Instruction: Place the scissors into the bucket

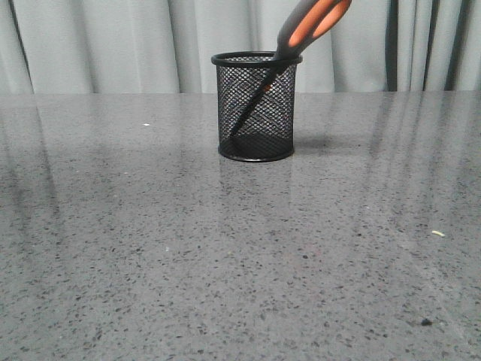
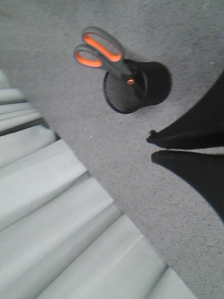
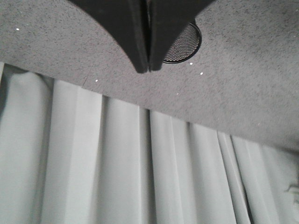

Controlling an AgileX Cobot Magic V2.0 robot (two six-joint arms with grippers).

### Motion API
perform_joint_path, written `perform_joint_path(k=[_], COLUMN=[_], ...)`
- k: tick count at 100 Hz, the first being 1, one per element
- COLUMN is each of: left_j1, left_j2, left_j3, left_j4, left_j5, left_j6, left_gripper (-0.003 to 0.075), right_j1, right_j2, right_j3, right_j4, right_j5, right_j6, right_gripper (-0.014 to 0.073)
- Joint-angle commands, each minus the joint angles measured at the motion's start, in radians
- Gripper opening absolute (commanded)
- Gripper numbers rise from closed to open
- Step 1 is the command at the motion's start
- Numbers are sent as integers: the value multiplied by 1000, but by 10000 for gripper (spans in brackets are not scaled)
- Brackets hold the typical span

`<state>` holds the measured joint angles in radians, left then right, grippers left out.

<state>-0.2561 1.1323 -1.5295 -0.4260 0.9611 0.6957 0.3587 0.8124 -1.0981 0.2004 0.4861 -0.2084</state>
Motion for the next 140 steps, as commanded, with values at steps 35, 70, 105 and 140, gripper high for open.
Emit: perform_joint_path(k=[35,70,105,140], left_j1=[2,2,2,2], left_j2=[-676,-1135,-1099,-1099], left_j3=[992,1351,1351,1351], left_j4=[-298,-427,-522,-522], left_j5=[-723,-771,-749,-749], left_j6=[86,83,83,83], left_gripper=[-20,-20,-20,-20], right_j1=[-6,-6,-6,-6], right_j2=[-525,-690,-690,-690], right_j3=[581,819,836,836], right_j4=[7,7,7,7], right_j5=[-281,-347,-352,-352], right_j6=[3,3,3,3], right_gripper=[-71,-72,-74,-74])
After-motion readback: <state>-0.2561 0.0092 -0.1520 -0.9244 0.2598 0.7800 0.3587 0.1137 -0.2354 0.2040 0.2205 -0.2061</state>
